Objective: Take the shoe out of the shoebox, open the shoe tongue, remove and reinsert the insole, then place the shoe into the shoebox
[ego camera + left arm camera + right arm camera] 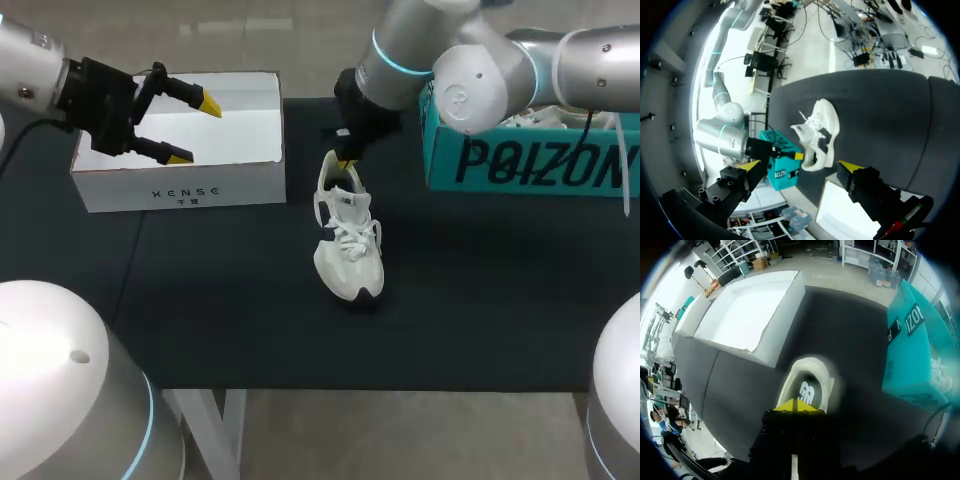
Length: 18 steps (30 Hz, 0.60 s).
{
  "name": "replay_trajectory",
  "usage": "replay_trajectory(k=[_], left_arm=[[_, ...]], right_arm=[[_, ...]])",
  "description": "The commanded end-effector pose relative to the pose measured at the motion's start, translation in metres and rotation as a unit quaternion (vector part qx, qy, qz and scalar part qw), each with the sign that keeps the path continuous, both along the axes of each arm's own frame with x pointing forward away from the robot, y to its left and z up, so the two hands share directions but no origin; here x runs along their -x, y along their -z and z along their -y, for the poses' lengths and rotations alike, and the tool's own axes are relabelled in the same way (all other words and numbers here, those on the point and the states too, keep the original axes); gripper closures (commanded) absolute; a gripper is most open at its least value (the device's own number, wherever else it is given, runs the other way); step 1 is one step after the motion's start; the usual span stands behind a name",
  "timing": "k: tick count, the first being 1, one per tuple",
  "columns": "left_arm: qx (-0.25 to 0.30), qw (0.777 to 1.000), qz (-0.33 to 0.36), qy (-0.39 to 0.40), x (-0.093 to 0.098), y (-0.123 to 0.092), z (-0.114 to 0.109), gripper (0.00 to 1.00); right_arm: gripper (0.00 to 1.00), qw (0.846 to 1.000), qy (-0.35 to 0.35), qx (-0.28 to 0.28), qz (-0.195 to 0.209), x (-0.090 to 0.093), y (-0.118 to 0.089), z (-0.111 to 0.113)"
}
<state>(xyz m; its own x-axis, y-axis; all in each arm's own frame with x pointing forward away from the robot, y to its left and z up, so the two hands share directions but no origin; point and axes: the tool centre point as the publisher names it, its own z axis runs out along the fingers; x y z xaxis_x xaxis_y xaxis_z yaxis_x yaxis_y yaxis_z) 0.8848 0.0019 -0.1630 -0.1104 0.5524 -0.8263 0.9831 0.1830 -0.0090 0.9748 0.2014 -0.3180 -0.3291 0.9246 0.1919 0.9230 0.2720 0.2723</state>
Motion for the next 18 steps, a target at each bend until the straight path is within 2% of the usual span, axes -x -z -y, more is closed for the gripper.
replay_trajectory(k=[1,6,10,18], left_arm=[[-0.002,1.000,0.000,0.000,0.000,0.000,0.000,0.00],[-0.002,1.000,0.000,0.000,0.000,0.000,0.000,0.00],[-0.002,1.000,0.000,0.000,0.000,0.000,0.000,0.00],[-0.002,1.000,0.000,0.000,0.000,0.000,0.000,0.00]], right_arm=[[1.00,0.992,0.032,0.119,0.026,-0.009,0.025,-0.015],[1.00,0.994,0.039,0.105,0.018,-0.012,0.046,-0.011],[1.00,0.993,0.048,0.107,-0.006,-0.014,0.067,-0.007],[1.00,0.993,0.042,0.103,-0.036,-0.008,0.090,-0.016]])
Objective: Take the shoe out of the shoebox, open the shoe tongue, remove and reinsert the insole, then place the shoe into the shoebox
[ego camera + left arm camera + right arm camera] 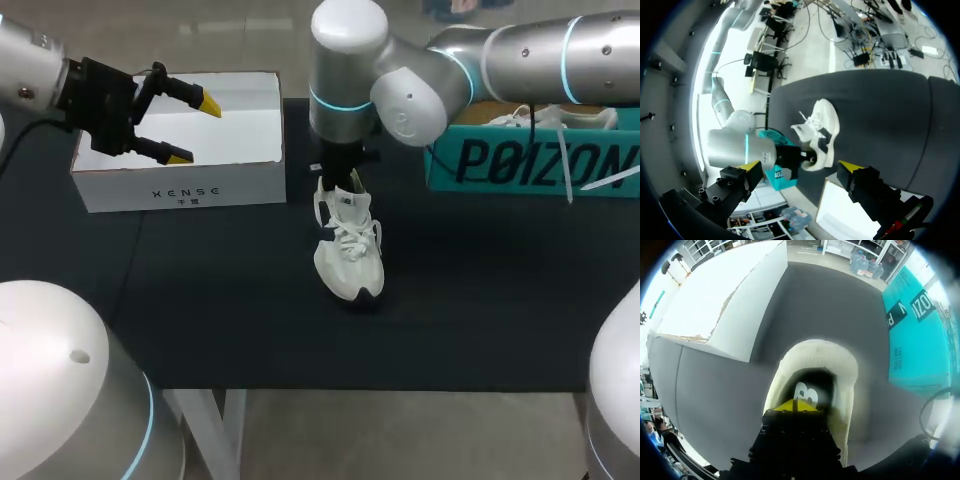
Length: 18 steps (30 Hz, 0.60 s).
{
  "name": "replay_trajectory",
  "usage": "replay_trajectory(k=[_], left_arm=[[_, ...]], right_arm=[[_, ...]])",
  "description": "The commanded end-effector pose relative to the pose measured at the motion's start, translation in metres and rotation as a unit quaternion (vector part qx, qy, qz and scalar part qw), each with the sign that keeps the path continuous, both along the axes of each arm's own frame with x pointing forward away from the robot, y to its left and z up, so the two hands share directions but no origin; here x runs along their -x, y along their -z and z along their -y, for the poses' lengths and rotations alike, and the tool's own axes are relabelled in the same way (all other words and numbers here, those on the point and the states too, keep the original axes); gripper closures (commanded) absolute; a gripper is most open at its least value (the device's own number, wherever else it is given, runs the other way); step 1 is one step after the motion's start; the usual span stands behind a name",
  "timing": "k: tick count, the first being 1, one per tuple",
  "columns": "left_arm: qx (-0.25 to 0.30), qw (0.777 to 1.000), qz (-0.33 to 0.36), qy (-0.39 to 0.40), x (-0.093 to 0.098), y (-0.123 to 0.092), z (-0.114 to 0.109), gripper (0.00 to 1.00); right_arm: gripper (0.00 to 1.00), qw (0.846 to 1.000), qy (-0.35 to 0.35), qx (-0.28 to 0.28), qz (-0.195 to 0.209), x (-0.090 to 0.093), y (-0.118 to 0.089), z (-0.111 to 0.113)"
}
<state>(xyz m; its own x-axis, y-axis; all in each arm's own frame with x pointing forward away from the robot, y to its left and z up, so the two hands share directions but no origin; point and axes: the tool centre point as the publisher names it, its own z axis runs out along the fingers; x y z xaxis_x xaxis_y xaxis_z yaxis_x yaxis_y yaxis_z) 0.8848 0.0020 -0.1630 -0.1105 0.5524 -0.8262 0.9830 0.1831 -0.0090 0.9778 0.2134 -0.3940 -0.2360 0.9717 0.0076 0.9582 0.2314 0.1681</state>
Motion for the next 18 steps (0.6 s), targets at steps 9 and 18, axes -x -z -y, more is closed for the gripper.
replay_trajectory(k=[9,18], left_arm=[[-0.002,1.000,0.000,0.000,0.000,0.000,0.000,0.00],[-0.002,1.000,0.000,0.000,0.000,0.000,0.000,0.00]], right_arm=[[1.00,1.000,0.018,0.014,0.009,0.004,-0.015,0.001],[1.00,0.996,0.008,0.085,0.025,-0.002,-0.024,0.004]])
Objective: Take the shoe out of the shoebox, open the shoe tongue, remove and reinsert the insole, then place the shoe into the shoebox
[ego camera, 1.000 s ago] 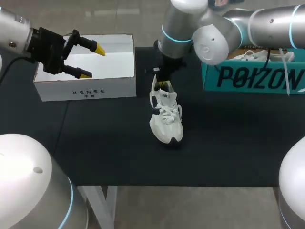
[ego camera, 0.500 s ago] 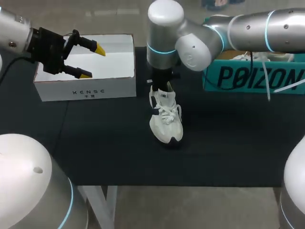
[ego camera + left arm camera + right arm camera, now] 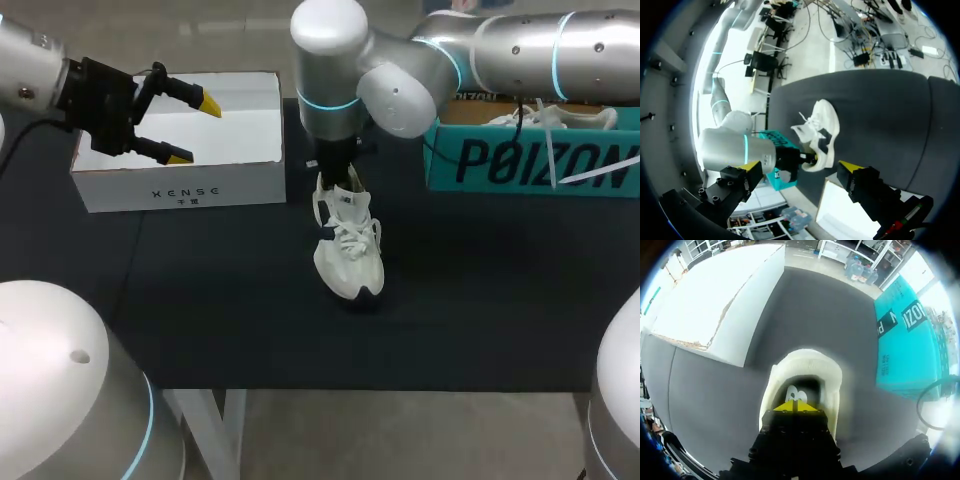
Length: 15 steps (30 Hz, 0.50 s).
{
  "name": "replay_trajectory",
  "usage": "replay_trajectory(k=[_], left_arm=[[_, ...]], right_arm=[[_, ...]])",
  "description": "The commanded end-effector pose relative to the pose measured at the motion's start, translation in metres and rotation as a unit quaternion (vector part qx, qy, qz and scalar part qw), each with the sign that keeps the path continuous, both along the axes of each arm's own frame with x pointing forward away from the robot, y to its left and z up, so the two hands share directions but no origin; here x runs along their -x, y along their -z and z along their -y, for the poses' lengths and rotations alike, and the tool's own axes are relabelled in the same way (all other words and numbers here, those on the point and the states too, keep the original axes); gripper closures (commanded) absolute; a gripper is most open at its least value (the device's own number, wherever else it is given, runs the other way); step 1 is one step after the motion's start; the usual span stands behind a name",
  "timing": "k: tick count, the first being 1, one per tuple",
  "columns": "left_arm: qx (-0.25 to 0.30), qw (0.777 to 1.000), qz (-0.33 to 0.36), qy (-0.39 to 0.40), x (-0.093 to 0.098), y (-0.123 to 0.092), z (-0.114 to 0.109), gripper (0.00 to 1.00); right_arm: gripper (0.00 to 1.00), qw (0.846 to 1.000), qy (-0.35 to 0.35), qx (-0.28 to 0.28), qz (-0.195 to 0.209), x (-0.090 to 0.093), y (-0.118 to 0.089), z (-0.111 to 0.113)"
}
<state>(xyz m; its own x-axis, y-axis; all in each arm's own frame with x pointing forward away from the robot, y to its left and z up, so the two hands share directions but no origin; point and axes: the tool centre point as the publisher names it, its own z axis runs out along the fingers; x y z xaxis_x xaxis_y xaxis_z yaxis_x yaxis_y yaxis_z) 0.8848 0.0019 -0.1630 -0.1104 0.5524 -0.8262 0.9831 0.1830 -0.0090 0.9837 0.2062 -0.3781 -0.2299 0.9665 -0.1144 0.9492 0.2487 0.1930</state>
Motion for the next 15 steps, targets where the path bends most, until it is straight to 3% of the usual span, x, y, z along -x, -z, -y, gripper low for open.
replay_trajectory(k=[1,15], left_arm=[[-0.002,1.000,0.000,0.000,0.000,0.000,0.000,0.00],[-0.002,1.000,0.000,0.000,0.000,0.000,0.000,0.00]], right_arm=[[1.00,0.999,0.009,0.030,-0.007,0.004,-0.005,-0.002],[1.00,0.996,0.026,0.038,-0.079,0.018,0.041,0.001]])
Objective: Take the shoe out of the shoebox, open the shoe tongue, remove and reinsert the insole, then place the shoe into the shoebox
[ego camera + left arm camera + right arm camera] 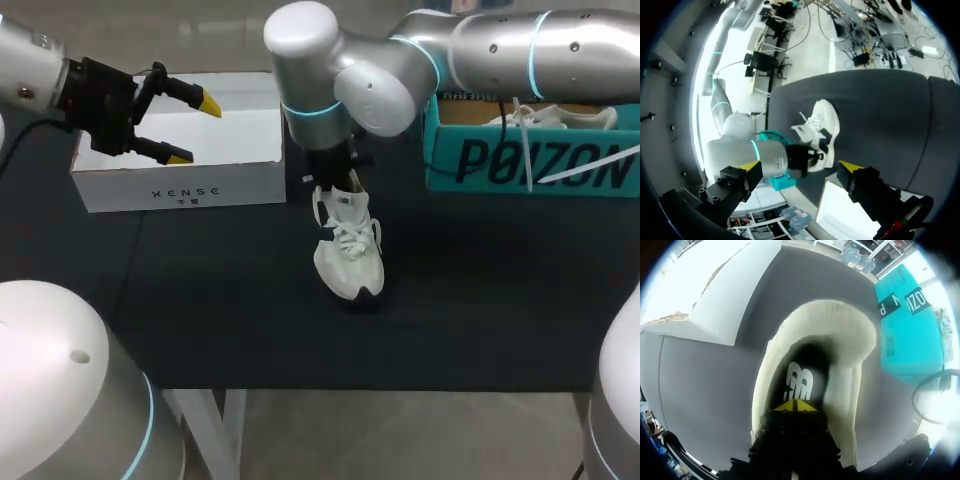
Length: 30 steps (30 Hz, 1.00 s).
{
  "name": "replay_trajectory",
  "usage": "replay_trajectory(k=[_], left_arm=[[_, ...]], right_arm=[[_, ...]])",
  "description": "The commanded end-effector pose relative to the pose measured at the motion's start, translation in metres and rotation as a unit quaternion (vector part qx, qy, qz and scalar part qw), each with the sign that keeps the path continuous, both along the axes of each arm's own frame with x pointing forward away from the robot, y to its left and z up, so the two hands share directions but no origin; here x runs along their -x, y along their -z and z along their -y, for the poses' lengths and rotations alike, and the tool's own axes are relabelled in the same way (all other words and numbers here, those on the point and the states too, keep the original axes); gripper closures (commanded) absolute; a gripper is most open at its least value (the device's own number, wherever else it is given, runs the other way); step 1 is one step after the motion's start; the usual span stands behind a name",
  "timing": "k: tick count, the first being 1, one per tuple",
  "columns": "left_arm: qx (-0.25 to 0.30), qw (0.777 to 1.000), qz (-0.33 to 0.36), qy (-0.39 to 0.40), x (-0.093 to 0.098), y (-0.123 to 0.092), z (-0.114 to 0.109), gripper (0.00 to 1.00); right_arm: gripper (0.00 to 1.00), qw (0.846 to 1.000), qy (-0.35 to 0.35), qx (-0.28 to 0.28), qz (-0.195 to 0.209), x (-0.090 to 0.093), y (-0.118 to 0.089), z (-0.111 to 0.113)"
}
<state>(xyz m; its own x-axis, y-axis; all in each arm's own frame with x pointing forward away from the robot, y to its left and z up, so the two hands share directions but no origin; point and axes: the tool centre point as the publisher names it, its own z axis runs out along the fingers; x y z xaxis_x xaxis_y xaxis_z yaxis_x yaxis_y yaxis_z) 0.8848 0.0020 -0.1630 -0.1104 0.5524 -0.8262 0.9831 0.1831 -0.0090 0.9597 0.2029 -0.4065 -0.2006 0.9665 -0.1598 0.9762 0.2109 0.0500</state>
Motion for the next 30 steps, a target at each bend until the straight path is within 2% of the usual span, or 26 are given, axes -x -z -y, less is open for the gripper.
replay_trajectory(k=[1,4,7,11,13,18,26,30], left_arm=[[-0.002,1.000,0.000,0.000,0.000,0.000,0.000,0.00],[-0.002,1.000,0.000,0.000,0.000,0.000,0.000,0.00],[-0.002,1.000,0.000,0.000,0.000,0.000,0.000,0.00],[-0.002,1.000,0.000,0.000,0.000,0.000,0.000,0.00],[-0.002,1.000,0.000,0.000,0.000,0.000,0.000,0.00],[-0.002,1.000,0.000,0.000,0.000,0.000,0.000,0.00],[-0.002,1.000,0.000,0.000,0.000,0.000,0.000,0.00],[-0.002,1.000,0.000,0.000,0.000,0.000,0.000,0.00]], right_arm=[[1.00,1.000,0.004,0.000,-0.015,-0.006,0.013,-0.002],[1.00,1.000,0.004,0.002,-0.002,-0.006,0.001,0.000],[1.00,1.000,0.020,-0.003,0.001,-0.007,-0.023,0.003],[1.00,0.999,0.028,0.001,-0.017,-0.007,-0.047,0.003],[1.00,0.999,0.030,-0.004,-0.026,-0.006,-0.051,0.003],[1.00,0.998,0.041,-0.018,-0.038,-0.001,-0.051,0.004],[1.00,0.992,0.073,-0.008,-0.106,0.017,-0.039,0.006],[0.98,0.986,0.097,-0.028,-0.132,0.028,-0.041,0.012]])
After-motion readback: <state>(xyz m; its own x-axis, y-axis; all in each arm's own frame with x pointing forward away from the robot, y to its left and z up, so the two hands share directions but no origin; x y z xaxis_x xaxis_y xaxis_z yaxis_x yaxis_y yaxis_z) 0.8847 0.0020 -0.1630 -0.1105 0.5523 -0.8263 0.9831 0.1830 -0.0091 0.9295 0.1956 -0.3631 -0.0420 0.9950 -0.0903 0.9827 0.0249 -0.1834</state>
